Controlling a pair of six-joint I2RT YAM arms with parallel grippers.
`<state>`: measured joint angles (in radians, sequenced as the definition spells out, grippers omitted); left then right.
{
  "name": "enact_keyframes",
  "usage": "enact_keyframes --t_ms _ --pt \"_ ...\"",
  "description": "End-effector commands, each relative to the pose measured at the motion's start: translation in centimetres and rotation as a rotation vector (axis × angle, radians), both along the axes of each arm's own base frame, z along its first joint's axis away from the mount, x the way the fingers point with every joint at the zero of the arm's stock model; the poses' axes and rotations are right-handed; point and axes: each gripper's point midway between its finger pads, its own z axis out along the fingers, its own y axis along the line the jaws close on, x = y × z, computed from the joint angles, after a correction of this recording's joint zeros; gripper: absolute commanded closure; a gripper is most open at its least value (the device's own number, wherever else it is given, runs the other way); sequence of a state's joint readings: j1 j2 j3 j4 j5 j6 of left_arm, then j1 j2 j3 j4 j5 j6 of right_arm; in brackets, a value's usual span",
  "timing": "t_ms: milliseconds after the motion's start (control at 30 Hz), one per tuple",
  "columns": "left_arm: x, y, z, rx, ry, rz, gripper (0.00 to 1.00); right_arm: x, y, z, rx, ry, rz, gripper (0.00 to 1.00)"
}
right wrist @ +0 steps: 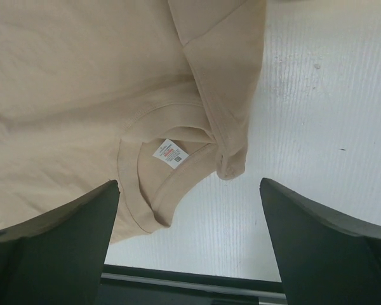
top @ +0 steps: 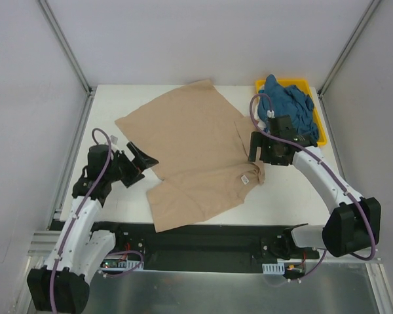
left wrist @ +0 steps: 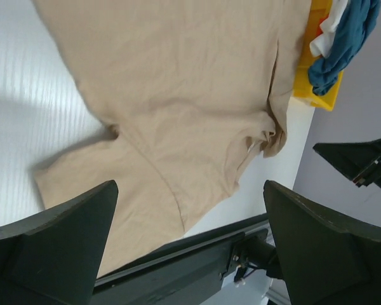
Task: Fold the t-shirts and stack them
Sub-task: Flatten out the tshirt
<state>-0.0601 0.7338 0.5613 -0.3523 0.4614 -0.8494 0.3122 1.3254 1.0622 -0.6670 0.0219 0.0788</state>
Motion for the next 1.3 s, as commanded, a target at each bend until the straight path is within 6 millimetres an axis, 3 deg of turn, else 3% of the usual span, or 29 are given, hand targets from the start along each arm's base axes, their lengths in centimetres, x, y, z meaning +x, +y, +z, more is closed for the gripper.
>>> enact_keyframes --t_ms 0,133,167,233,267,300,333,367,400,467,600,733,933,1000,1033,1100,1133,1200,1233,1267 --pt "4.6 0.7 2.7 0.106 -0.069 -0.014 0.01 0.5 1.7 2.2 0.052 -0.092 0.038 0.04" --pt "9.1 0.5 2.9 0.139 -0.034 -0.039 0.01 -0.9 5.4 0.1 0.100 -0.031 0.174 0.04" --pt "11.3 0.2 2.8 0.138 -0.026 -0.049 0.01 -1.2 5.9 -0.4 0.105 -0.014 0.188 0.04" --pt "13.6 -0.2 2.4 0.127 -0.008 -0.062 0.01 -1.6 7.8 -1.5 0.137 0.034 0.230 0.04" --pt "15.8 -0.7 4.2 0.122 -0.060 -0.075 0.01 -1.6 8.2 -1.8 0.139 0.045 0.231 0.04" --pt "17.3 -1.0 2.1 0.117 0.000 -0.091 0.01 -1.3 8.7 -2.3 0.138 0.062 0.227 0.04" --pt "18.4 -1.2 1.8 0.114 0.005 -0.096 0.01 -1.3 9.0 -2.6 0.130 0.070 0.227 0.04" --pt "20.4 -1.3 3.2 0.119 -0.035 -0.099 0.01 -1.1 9.1 -2.9 0.125 0.078 0.215 0.04" --pt "21.7 -1.3 1.1 0.124 0.012 -0.098 0.01 -0.9 9.2 -3.5 0.124 0.097 0.198 0.04" --pt "24.5 -1.2 -0.5 0.146 0.030 -0.088 0.01 -0.8 9.6 -4.0 0.137 0.121 0.178 0.04" --pt "27.3 -1.2 -4.1 0.153 0.084 -0.084 0.01 -1.0 10.0 -6.2 0.130 0.197 0.160 0.04" --pt "27.3 -1.4 -7.7 0.129 0.176 -0.074 0.01 -1.1 10.1 -7.5 0.129 0.238 0.149 0.04" --pt "23.5 -0.1 -11.8 0.185 0.295 -0.037 0.01 -0.5 10.5 -8.6 0.112 0.262 0.160 0.04" --pt "22.5 0.5 -11.9 0.204 0.303 -0.028 0.01 0.0 10.4 -9.1 0.094 0.268 0.162 0.04" --pt "21.0 0.7 -12.9 0.209 0.338 -0.029 0.01 0.3 10.4 -9.2 0.087 0.264 0.160 0.04" --pt "19.5 1.1 -12.7 0.219 0.346 -0.027 0.01 0.8 10.7 -9.5 0.085 0.271 0.160 0.04" --pt "17.3 1.3 -14.0 0.223 0.395 -0.032 0.01 0.8 10.8 -9.7 0.087 0.279 0.160 0.04" --pt "15.1 1.8 -13.7 0.240 0.406 -0.016 0.01 0.9 11.3 -10.0 0.099 0.292 0.175 0.04" --pt "12.3 2.3 -15.3 0.253 0.474 0.001 0.01 1.1 11.3 -10.1 0.099 0.291 0.175 0.04" --pt "11.3 2.7 -14.6 0.264 0.460 0.017 0.01 1.0 11.3 -10.3 0.097 0.296 0.179 0.04"
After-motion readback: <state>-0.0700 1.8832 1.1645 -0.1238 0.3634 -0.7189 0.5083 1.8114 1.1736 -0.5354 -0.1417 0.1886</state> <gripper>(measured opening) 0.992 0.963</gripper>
